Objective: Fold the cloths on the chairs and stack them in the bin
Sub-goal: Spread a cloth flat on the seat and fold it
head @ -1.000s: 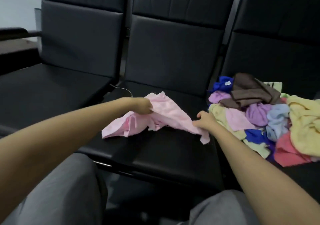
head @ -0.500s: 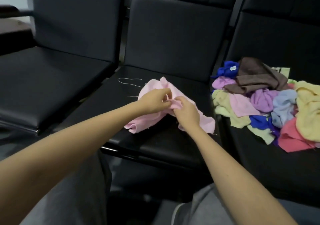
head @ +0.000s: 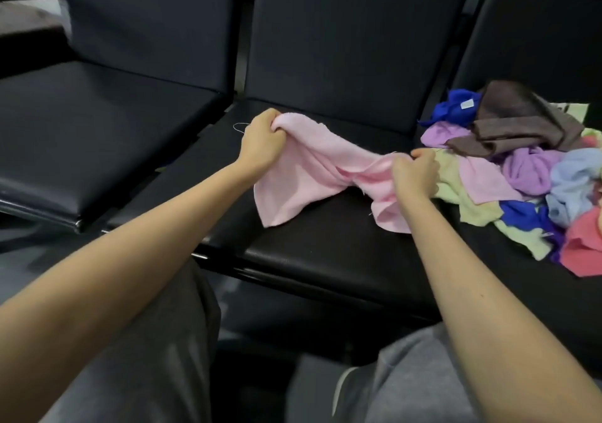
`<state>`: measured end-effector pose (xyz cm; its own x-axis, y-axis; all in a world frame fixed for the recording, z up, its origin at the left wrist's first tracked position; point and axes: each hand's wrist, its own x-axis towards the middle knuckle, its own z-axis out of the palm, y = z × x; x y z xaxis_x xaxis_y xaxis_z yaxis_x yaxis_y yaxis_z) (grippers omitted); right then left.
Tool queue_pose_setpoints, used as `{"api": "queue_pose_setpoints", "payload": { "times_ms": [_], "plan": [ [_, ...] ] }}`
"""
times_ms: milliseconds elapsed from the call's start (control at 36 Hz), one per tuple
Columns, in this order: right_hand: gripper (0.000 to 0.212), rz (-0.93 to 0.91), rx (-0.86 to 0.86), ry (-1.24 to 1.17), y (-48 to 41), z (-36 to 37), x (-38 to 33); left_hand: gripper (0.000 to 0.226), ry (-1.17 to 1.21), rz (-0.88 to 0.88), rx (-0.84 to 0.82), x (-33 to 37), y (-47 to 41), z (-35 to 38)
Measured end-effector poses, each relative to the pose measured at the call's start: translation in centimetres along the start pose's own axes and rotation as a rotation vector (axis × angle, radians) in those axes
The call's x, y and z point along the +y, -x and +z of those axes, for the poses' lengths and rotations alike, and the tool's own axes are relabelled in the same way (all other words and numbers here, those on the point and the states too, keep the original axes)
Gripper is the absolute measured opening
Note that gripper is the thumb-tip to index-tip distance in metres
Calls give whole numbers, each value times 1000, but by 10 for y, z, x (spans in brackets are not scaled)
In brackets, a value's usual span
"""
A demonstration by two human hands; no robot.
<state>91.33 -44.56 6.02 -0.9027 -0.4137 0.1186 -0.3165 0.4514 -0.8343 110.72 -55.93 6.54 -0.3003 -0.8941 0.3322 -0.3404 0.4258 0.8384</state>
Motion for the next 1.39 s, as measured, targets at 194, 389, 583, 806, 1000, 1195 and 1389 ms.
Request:
{"api": "queue_pose_setpoints", "payload": {
  "times_ms": [194,389,583,806,1000,1195,1389],
  "plan": [
    [93,-720,-466,153,39,6,-35,14,30,168,-314,45,-1,24],
    [12,-630,-528,564,35,1,-37,12,-192,142,-604,23,-1,30],
    [23,-411,-238,422,11,-5,-29,17,-485,119,-521,5,-9,-1],
    [65,-487,-352,560,12,-9,-25,26,162,81,-288,19,-6,5],
    [90,-755,-577,220,41,-4,-44,19,129,261,-414,39,22,31],
    [23,-701,-377,594,39,-8,-46,8,286,162,-546,38,20,28],
    [29,-485,-467,-230,41,-27,-47,35,135,153,-666,25,11,24]
  ]
}}
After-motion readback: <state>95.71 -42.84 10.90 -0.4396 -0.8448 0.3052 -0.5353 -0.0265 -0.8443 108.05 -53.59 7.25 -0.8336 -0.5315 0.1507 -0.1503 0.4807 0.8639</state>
